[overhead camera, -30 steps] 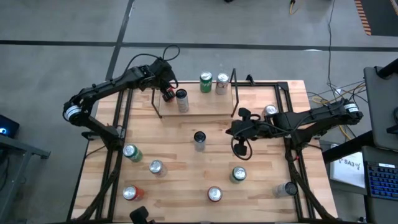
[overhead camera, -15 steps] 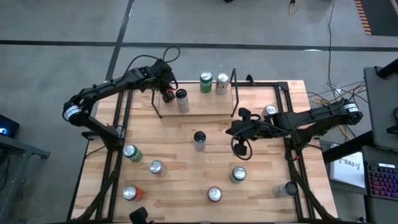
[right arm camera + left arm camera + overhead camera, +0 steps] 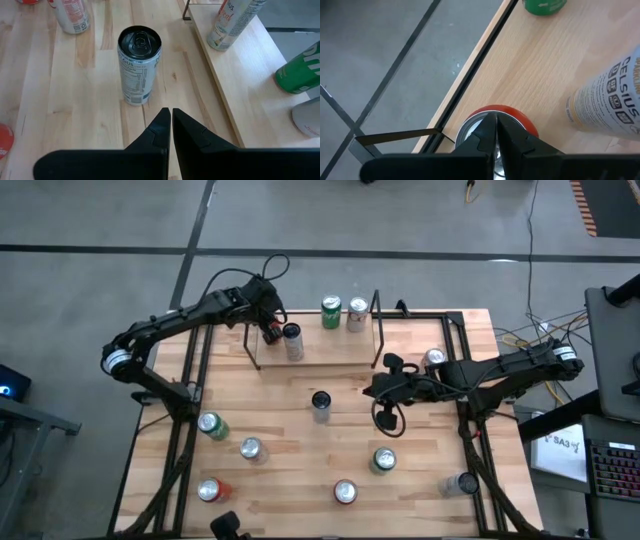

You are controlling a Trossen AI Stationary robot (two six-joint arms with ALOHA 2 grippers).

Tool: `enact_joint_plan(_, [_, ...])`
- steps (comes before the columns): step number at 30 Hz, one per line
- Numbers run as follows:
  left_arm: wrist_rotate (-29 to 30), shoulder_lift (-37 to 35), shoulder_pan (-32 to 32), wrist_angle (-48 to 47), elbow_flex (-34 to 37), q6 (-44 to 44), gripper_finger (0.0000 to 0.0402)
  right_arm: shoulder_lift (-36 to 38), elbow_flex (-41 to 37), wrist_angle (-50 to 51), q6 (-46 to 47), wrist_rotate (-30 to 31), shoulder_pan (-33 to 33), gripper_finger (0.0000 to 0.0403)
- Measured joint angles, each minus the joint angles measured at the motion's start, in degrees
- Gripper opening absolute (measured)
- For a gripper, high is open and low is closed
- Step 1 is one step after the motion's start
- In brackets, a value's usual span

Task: Sort soda cans
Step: Put the top red soda can on the shelf

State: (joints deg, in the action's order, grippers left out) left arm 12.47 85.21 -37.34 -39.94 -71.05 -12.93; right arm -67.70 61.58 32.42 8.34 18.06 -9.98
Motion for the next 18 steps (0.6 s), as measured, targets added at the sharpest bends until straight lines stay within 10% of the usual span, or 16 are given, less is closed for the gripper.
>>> enact_joint_plan(10, [-0.2,-0.8,0.4,-9.0,-5.4,0.1,0.0,0.0,0.0,0.0,0.0,0.0,0.0,0.0009])
enact_joint_plan(18, [-12.0,-0.9,0.5,-22.9,-9.5,-8.0,0.0,0.0,0.0,-0.1,-0.4,0.0,0.0,0.0009])
